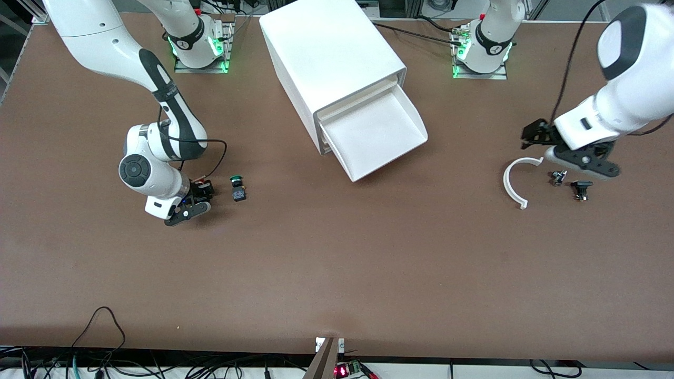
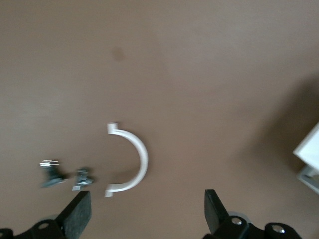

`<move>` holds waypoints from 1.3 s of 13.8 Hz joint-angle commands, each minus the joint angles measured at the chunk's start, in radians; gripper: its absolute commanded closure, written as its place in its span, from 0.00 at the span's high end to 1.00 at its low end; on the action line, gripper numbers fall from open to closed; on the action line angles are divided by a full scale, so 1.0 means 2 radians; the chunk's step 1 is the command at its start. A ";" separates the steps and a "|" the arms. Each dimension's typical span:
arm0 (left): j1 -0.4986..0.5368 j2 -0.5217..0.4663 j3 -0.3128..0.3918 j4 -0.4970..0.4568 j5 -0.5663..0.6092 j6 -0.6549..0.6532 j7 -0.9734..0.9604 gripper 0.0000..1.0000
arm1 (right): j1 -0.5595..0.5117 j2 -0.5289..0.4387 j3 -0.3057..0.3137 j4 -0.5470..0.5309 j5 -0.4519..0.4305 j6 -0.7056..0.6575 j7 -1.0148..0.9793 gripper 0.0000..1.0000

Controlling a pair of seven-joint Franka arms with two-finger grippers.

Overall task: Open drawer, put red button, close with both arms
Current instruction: 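Grasp the red push button with the right gripper while the left gripper withdraws, then carry the red button into the open drawer with the right gripper and release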

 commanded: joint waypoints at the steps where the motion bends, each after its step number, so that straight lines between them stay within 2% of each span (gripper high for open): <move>1: -0.008 0.000 0.010 0.033 0.026 -0.031 -0.002 1.00 | -0.002 0.005 0.005 0.001 0.005 0.002 -0.005 0.36; 3: -0.009 -0.012 0.015 0.034 0.026 -0.065 -0.010 1.00 | -0.002 0.004 0.005 0.001 0.005 0.002 -0.003 0.33; 6: -0.009 -0.016 0.040 0.038 0.022 -0.064 -0.039 1.00 | -0.002 -0.016 0.007 0.012 0.006 -0.006 -0.007 0.32; 10: -0.008 -0.022 0.045 0.038 0.018 -0.064 -0.086 1.00 | -0.002 -0.054 0.022 0.073 0.004 -0.083 -0.011 0.32; 14: -0.008 -0.022 0.046 0.038 0.018 -0.063 -0.091 1.00 | 0.005 -0.058 0.077 0.218 0.002 -0.200 -0.015 0.32; 18: -0.008 -0.022 0.046 0.037 0.017 -0.063 -0.092 1.00 | 0.009 -0.051 0.155 0.277 0.016 -0.208 -0.071 0.32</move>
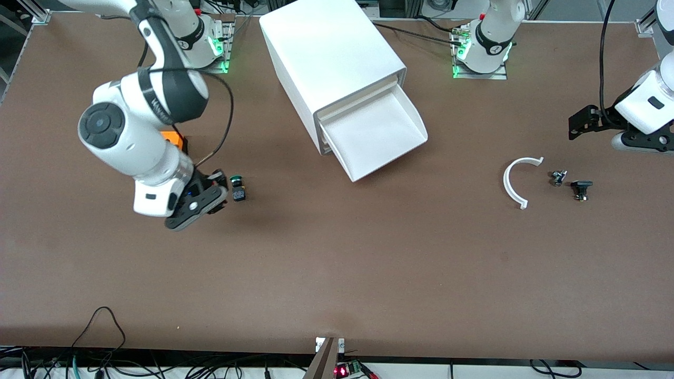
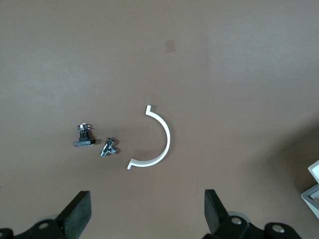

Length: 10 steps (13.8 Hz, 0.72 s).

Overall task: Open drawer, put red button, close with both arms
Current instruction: 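Carry the red button into the open drawer with the right gripper and release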

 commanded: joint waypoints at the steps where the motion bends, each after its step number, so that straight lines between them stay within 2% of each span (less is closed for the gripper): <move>1: -0.006 -0.005 0.004 0.003 0.003 -0.009 -0.007 1.00 | 0.009 0.024 0.048 0.049 0.015 -0.010 -0.052 0.32; 4: -0.007 -0.005 0.004 0.003 0.004 -0.009 -0.007 1.00 | 0.062 0.054 0.058 0.103 0.016 -0.006 -0.106 0.29; 7: -0.007 -0.005 0.004 0.005 0.004 -0.009 -0.006 1.00 | 0.117 0.084 0.057 0.150 0.014 -0.004 -0.119 0.28; 10: -0.007 -0.004 0.004 0.002 0.004 -0.009 -0.007 1.00 | 0.178 0.131 0.048 0.207 0.009 -0.003 -0.190 0.28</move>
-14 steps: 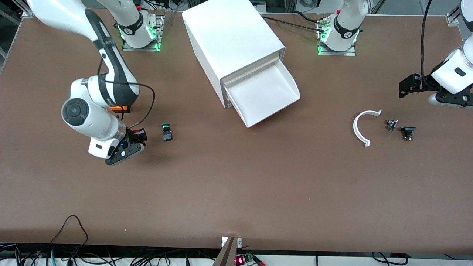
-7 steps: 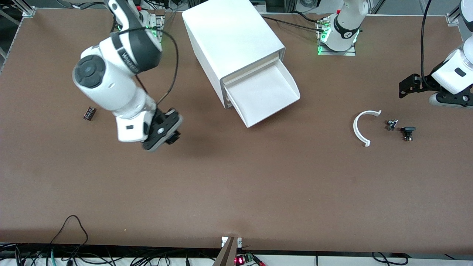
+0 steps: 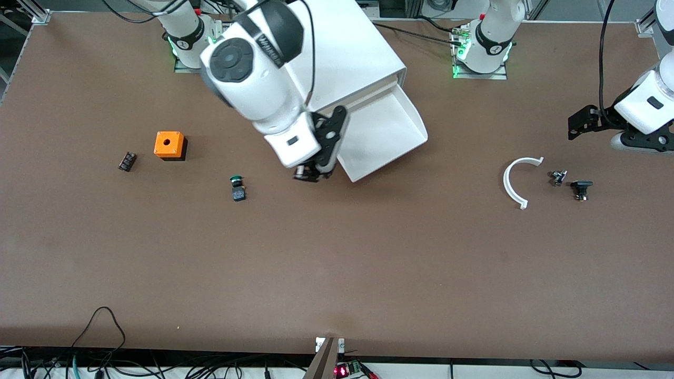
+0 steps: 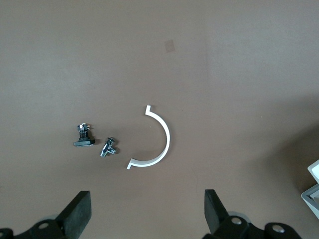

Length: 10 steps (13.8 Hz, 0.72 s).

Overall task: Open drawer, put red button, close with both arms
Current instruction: 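Carry the red button into the open drawer with the right gripper and release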

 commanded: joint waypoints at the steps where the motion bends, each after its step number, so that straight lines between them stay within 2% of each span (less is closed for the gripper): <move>1: -0.006 -0.004 0.004 0.001 0.004 -0.009 -0.007 1.00 | 0.052 0.053 -0.022 0.071 0.001 -0.009 -0.052 0.28; 6: -0.006 -0.001 0.003 0.001 0.004 -0.009 -0.008 1.00 | 0.134 0.060 -0.074 0.071 -0.002 -0.036 -0.117 0.28; 10: -0.006 0.000 0.004 0.001 0.003 -0.009 -0.007 1.00 | 0.156 0.080 -0.081 0.068 -0.014 -0.070 -0.187 0.28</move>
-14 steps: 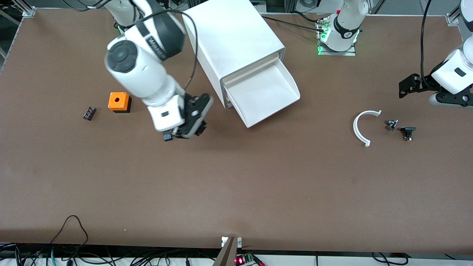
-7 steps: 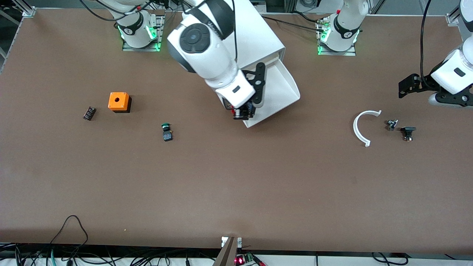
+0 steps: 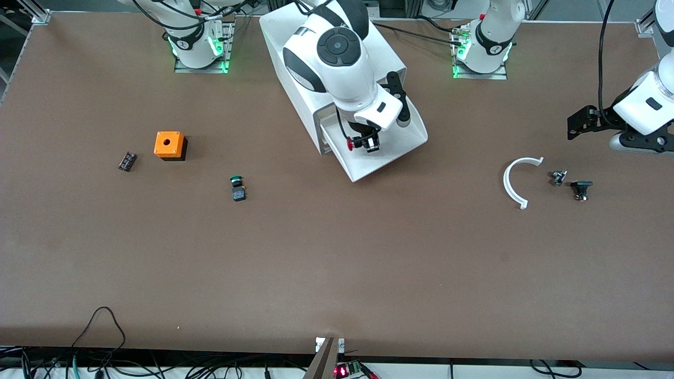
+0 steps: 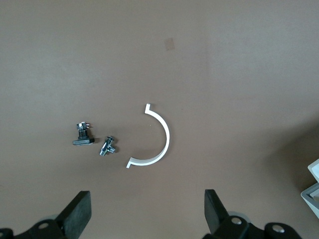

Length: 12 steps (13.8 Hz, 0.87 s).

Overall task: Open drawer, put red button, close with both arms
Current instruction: 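Carry the red button into the open drawer with the right gripper and release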

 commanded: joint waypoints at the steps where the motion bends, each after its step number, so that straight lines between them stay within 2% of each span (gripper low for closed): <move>1: -0.006 -0.001 0.004 0.001 0.003 -0.007 -0.006 1.00 | 0.022 0.025 -0.007 0.019 -0.021 -0.020 -0.028 0.28; 8: -0.006 0.003 0.004 0.001 -0.007 -0.005 -0.007 1.00 | 0.043 0.054 -0.008 0.018 -0.023 -0.009 -0.022 0.29; 9: -0.006 0.004 0.004 0.001 -0.008 -0.005 -0.010 1.00 | 0.047 0.053 -0.008 0.015 -0.021 -0.010 -0.018 0.35; 10: -0.006 0.005 0.003 0.001 -0.008 -0.004 -0.018 1.00 | 0.048 0.050 -0.008 0.013 -0.019 -0.015 0.004 0.61; 11: -0.006 0.006 0.004 0.001 -0.011 -0.002 -0.024 1.00 | 0.047 0.046 -0.007 0.013 -0.017 -0.016 0.029 1.00; 12: -0.006 0.006 0.003 0.001 -0.011 -0.002 -0.024 1.00 | 0.045 0.041 -0.006 0.015 -0.013 -0.014 0.047 1.00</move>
